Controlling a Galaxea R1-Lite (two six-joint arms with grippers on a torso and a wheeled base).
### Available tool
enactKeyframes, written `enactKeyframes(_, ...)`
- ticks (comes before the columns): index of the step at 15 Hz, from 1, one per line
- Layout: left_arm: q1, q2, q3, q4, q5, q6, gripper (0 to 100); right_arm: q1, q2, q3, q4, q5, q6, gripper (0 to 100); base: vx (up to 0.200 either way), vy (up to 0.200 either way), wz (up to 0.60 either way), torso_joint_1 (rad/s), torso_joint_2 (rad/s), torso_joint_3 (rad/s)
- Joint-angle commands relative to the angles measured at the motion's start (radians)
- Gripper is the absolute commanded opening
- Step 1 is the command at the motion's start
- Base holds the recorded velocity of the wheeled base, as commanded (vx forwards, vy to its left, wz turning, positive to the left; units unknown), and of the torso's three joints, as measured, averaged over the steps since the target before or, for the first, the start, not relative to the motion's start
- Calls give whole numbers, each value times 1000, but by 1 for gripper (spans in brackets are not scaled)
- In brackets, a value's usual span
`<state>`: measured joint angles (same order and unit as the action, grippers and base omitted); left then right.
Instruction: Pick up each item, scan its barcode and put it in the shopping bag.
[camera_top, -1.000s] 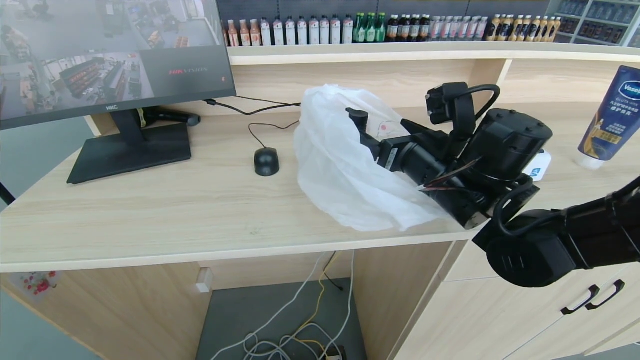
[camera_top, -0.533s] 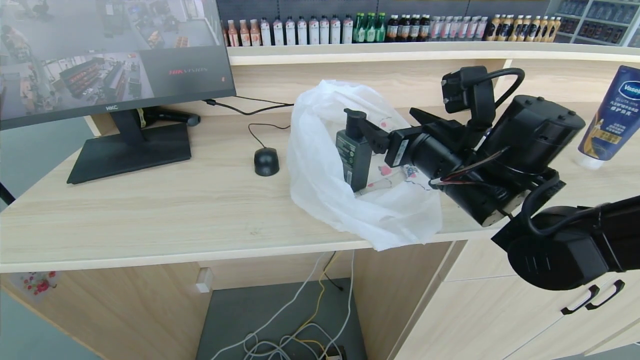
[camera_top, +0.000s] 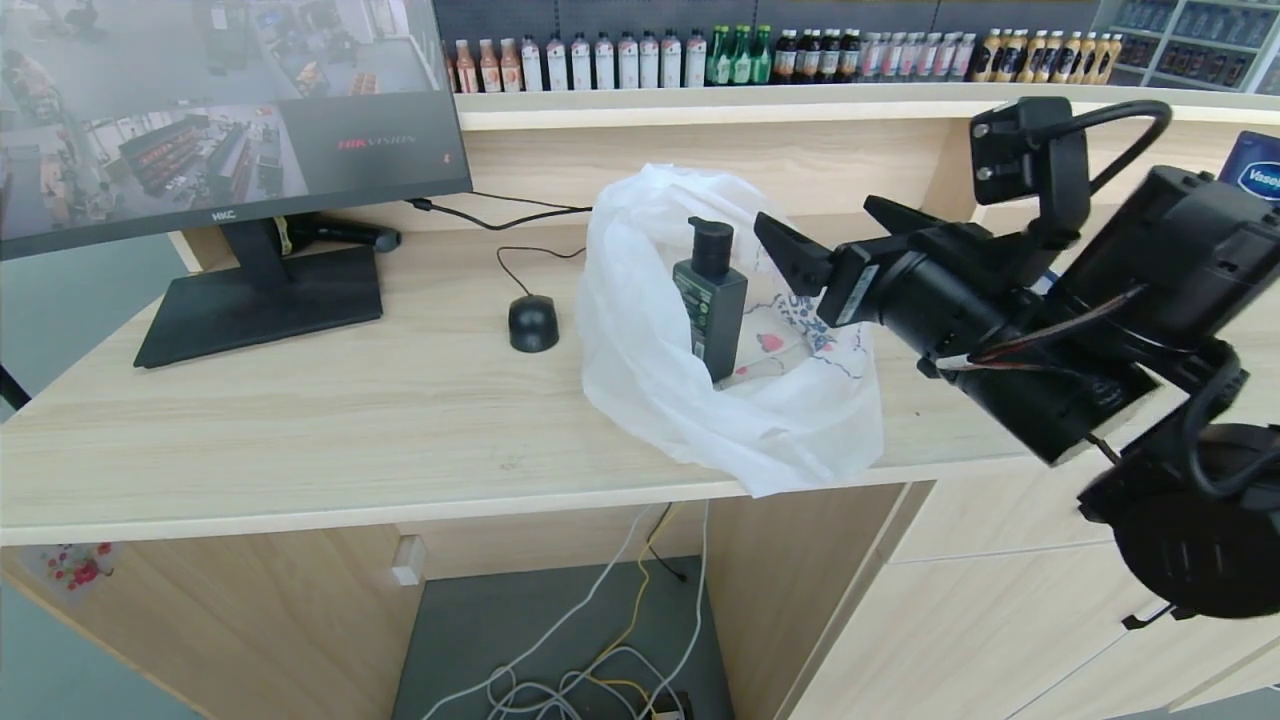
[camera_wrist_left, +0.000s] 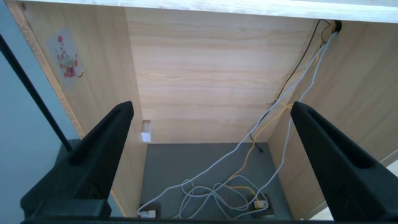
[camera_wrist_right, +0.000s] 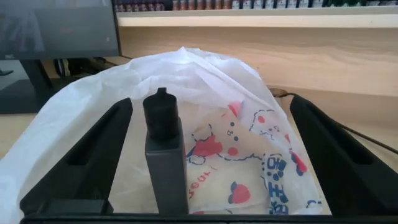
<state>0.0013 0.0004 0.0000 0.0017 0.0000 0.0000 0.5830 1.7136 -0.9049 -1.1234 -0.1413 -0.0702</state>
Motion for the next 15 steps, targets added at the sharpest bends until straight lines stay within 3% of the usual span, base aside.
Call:
enactKeyframes(1, 0, 0, 0, 0, 0, 0, 100, 0, -127, 123, -9, -3, 9, 100, 0, 0, 0, 0, 0, 0)
enactKeyframes(5, 0, 0, 0, 0, 0, 0, 100, 0, -213, 580, -447, -12, 15, 100, 0, 0, 0, 0, 0, 0)
enactKeyframes(6, 0, 0, 0, 0, 0, 0, 100, 0, -236, 621, -447, -24, 20, 100, 0, 0, 0, 0, 0, 0)
enactKeyframes(9, 0, 0, 0, 0, 0, 0, 100, 35, -253, 621, -447, -89, 50, 100, 0, 0, 0, 0, 0, 0)
enactKeyframes(15, 0, 0, 0, 0, 0, 0, 100, 49, -275, 649, -447, -95, 84, 100, 0, 0, 0, 0, 0, 0)
